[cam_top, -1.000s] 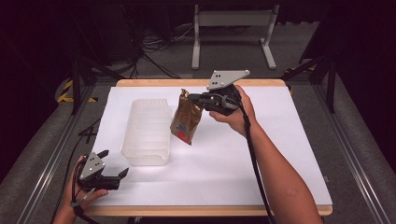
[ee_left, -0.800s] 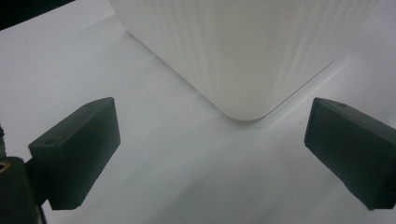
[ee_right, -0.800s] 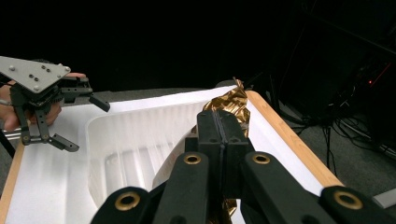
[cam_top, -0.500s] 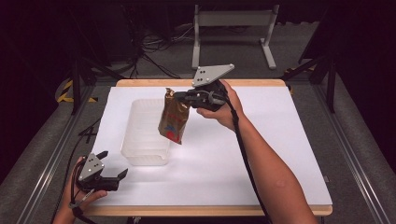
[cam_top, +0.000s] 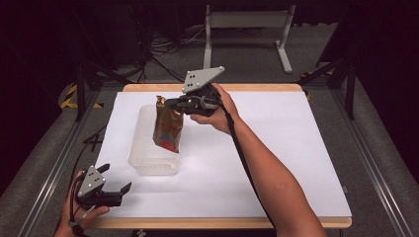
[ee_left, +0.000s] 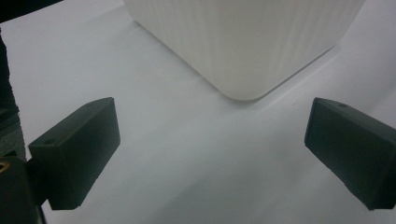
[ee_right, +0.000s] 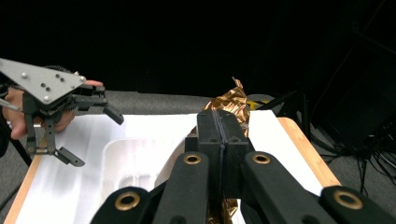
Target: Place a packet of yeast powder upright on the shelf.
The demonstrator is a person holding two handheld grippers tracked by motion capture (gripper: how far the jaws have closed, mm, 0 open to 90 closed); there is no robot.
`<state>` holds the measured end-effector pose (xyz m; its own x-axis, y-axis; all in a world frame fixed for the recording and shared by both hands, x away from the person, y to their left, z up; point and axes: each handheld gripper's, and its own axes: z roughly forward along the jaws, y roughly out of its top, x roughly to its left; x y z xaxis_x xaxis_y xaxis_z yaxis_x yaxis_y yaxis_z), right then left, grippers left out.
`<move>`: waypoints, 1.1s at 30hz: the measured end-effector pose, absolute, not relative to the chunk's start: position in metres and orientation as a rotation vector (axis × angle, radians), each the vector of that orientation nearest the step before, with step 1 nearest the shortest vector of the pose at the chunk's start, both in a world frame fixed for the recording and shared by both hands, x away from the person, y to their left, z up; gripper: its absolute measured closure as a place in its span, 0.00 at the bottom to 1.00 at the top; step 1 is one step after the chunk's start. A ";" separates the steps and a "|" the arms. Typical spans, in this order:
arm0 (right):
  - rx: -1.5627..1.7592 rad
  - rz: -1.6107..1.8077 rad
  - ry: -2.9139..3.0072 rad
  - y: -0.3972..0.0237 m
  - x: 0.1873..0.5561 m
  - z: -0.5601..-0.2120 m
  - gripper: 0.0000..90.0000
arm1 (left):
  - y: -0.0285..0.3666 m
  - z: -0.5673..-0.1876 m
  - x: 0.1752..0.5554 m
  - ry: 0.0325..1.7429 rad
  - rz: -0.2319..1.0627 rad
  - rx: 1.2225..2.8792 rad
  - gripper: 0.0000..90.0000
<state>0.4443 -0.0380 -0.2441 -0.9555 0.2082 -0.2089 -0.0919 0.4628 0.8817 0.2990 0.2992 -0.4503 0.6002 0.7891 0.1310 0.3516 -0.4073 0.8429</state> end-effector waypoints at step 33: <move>-0.167 1.471 2.489 -0.002 0.425 -0.252 0.99 | 0.299 -0.451 0.300 0.897 0.666 2.005 0.05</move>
<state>0.4250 -0.0018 -0.2517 -0.9635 0.0259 -0.2664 -0.2209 0.4851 0.8461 0.3000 0.2989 -0.4511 0.6062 0.7848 0.1291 0.3501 -0.4091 0.8427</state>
